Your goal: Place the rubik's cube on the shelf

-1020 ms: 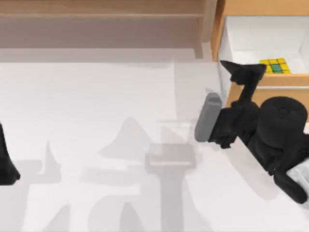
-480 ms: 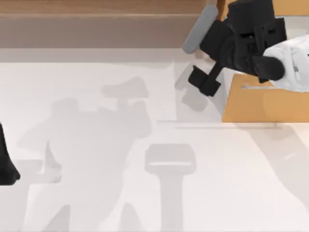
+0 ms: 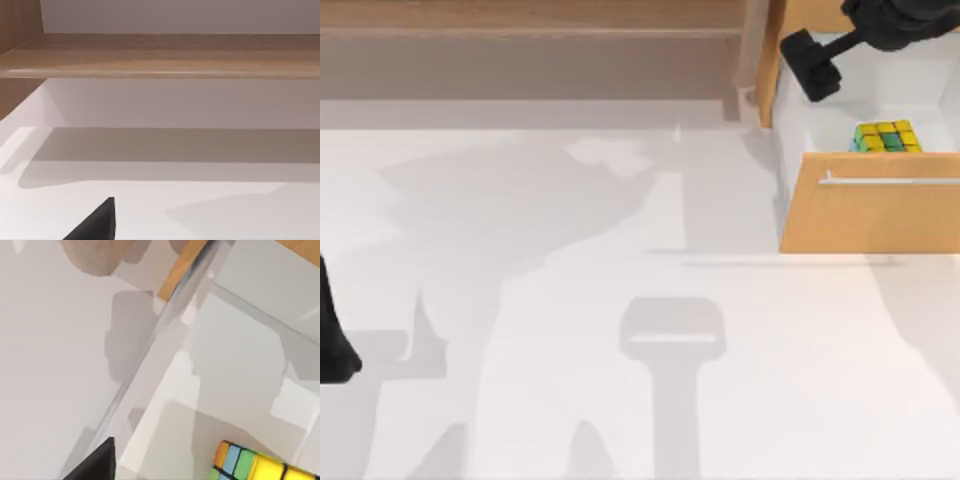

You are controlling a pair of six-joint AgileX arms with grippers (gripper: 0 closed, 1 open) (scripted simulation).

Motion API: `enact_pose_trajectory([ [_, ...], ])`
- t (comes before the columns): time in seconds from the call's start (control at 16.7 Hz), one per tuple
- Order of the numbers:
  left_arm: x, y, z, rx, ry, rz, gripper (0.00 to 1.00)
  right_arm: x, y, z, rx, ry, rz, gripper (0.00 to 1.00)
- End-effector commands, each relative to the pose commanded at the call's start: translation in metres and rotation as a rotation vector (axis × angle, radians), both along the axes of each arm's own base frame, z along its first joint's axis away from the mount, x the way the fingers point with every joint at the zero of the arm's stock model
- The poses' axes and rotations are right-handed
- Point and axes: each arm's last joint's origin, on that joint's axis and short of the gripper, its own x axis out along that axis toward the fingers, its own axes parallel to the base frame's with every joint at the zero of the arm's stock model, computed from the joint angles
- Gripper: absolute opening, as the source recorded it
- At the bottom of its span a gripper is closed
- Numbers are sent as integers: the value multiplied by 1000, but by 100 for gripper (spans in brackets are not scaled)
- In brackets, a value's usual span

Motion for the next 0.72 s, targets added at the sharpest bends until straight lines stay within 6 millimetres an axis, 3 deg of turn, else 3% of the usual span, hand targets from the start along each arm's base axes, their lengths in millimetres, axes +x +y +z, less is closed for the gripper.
enact_pose_trajectory([
  [0.18,0,0,0,0,0,0,100,13,-25,1,30,170,-175,100],
  [0.36,0,0,0,0,0,0,100,23,-42,-11,39,317,-309,100],
  [0.72,0,0,0,0,0,0,100,30,-52,-26,39,416,-398,100],
])
